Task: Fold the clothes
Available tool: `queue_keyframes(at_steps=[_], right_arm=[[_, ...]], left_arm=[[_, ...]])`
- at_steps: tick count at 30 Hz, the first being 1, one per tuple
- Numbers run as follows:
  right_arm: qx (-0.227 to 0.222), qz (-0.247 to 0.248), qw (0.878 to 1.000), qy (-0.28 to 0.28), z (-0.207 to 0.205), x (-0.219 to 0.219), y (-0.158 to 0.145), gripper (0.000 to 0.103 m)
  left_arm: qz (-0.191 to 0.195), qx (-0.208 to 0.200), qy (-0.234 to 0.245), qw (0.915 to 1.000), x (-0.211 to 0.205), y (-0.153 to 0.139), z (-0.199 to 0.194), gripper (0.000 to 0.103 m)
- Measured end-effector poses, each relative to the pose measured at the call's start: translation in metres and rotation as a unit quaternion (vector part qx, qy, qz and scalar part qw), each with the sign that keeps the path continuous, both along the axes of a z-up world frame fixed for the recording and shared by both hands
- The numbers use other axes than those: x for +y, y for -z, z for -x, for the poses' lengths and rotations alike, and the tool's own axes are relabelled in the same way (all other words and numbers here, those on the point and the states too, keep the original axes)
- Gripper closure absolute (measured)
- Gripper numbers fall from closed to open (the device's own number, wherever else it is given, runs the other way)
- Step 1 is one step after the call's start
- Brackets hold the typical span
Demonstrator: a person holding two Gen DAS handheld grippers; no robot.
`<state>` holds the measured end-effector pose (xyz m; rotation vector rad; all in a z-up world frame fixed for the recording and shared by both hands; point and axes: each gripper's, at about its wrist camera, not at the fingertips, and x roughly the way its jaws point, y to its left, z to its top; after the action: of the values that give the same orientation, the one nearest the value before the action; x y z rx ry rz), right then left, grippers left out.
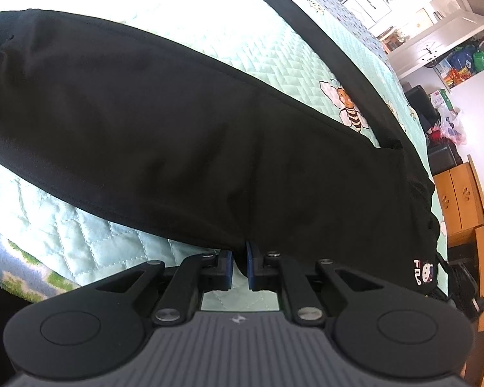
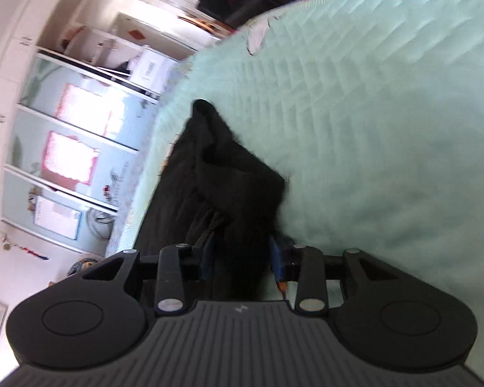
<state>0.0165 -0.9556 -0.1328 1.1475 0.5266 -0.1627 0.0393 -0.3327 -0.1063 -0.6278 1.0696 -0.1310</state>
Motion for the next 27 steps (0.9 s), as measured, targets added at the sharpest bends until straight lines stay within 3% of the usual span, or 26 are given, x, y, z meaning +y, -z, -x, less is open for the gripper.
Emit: queue_keyframes(at_steps=[5,10,14,22,27], right_arm=[[-0.005,-0.002,1.000,-0.007,-0.011,0.000,0.003,0.084],[-0.002,0.042,0.999,0.010,0.012,-0.009,-0.021,0.095],[0.021,0.059,0.998,0.001,0.013,-0.011,-0.017,0.096],[0.019,0.069,0.997,0.002,0.007,-0.009,-0.007,0.098],[0.006,0.048,0.999,0.021,0.032,-0.005,-0.011,0.088]], left_arm=[[0.003,0.008,-0.006,0.9999,0.001,-0.001,0.000,0.093],[-0.008,0.015,0.000,0.9999,-0.002,-0.007,0.002,0.092],[-0.006,0.018,0.000,0.9998,0.000,-0.005,0.002,0.092],[0.015,0.016,-0.002,0.9997,0.005,-0.002,0.002,0.092],[0.037,0.009,-0.014,0.9992,0.012,-0.001,0.009,0.091]])
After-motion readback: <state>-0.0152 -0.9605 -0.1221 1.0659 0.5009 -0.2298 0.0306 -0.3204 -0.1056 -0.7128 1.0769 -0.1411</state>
